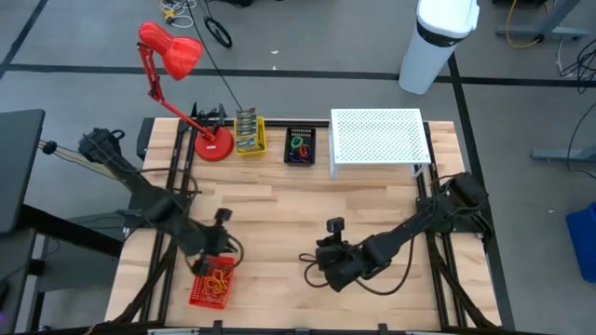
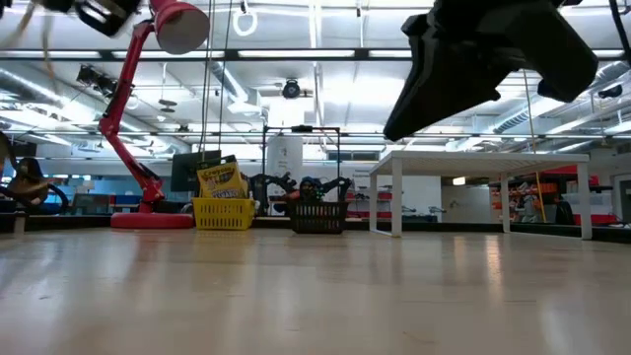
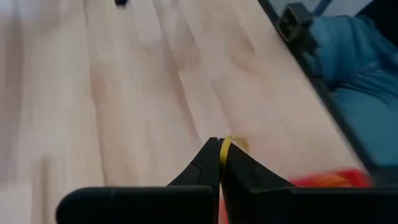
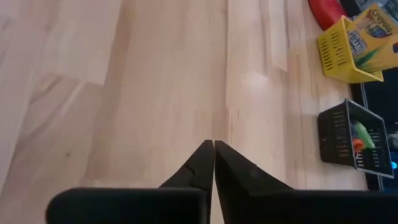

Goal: Pick & Place Office Desk Supplies
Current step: Put the yellow rubber band into the red bin, then put the red bin with the rubber bands onto the white shelf

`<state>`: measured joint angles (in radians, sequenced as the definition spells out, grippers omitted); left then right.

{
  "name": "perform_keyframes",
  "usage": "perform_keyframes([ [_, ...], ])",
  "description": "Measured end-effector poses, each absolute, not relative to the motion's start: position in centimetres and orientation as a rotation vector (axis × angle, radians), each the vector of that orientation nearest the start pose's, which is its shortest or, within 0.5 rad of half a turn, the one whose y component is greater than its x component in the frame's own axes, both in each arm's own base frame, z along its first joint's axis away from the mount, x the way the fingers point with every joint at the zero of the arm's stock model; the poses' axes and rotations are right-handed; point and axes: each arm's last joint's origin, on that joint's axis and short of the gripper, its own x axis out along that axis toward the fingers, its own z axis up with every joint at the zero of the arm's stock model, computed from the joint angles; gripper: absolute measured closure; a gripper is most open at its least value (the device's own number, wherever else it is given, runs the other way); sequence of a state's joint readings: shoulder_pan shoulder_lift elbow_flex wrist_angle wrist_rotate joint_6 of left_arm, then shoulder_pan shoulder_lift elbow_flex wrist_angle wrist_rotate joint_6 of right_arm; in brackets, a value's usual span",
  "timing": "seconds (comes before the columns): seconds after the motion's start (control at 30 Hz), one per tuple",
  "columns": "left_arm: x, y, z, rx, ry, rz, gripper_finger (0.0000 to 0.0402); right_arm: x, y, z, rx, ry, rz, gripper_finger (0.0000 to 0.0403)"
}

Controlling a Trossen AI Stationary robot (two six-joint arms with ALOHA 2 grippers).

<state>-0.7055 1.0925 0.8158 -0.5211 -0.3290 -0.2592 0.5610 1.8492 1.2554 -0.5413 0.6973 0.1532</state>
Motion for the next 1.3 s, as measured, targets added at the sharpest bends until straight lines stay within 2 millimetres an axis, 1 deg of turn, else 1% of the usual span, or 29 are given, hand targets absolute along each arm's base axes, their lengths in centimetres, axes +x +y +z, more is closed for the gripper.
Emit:
perform_keyframes([
  [0.1, 16.1, -14.5, 27.8, 0.076, 0.796, -0.254, 0.0399, 31.8, 17.9, 18.6, -0.507, 0.868, -0.183, 0.0372],
  [0.2, 15.3, -15.5, 28.2, 0.003, 0.877, -0.232, 0.0399, 31.8, 17.9, 18.5, -0.498, 0.858, -0.177, 0.0381],
  [0.3, 14.5, -16.3, 27.4, -0.108, 0.997, -0.2, 0.0398, 31.8, 17.9, 18.5, -0.502, 0.862, -0.174, 0.0396],
  [0.43, 14.1, -18.0, 26.0, -0.155, 1.088, -0.193, 0.0398, 31.8, 17.9, 18.5, -0.498, 0.858, -0.173, 0.0393],
  [0.53, 14.2, -19.5, 25.4, -0.175, 1.093, -0.24, 0.0397, 31.9, 18.0, 18.5, -0.499, 0.849, -0.17, 0.0386],
  [0.63, 14.2, -20.4, 24.7, -0.194, 1.103, -0.234, 0.0397, 32.0, 18.0, 18.6, -0.498, 0.844, -0.168, 0.0388],
  [0.77, 14.2, -21.1, 23.6, -0.202, 1.149, -0.182, 0.0396, 32.0, 18.0, 18.6, -0.5, 0.839, -0.165, 0.0398],
  [0.9, 14.5, -21.4, 22.9, -0.26, 1.166, -0.103, 0.0388, 32.1, 18.1, 18.6, -0.496, 0.832, -0.164, 0.0395],
  [1.03, 14.7, -21.4, 22.5, -0.287, 1.175, -0.058, 0.0355, 32.1, 18.1, 18.6, -0.494, 0.83, -0.164, 0.0388],
  [1.3, 14.3, -20.8, 22.2, -0.294, 1.222, 0.038, 0.0247, 32.1, 18.1, 18.6, -0.495, 0.831, -0.164, 0.0398],
])
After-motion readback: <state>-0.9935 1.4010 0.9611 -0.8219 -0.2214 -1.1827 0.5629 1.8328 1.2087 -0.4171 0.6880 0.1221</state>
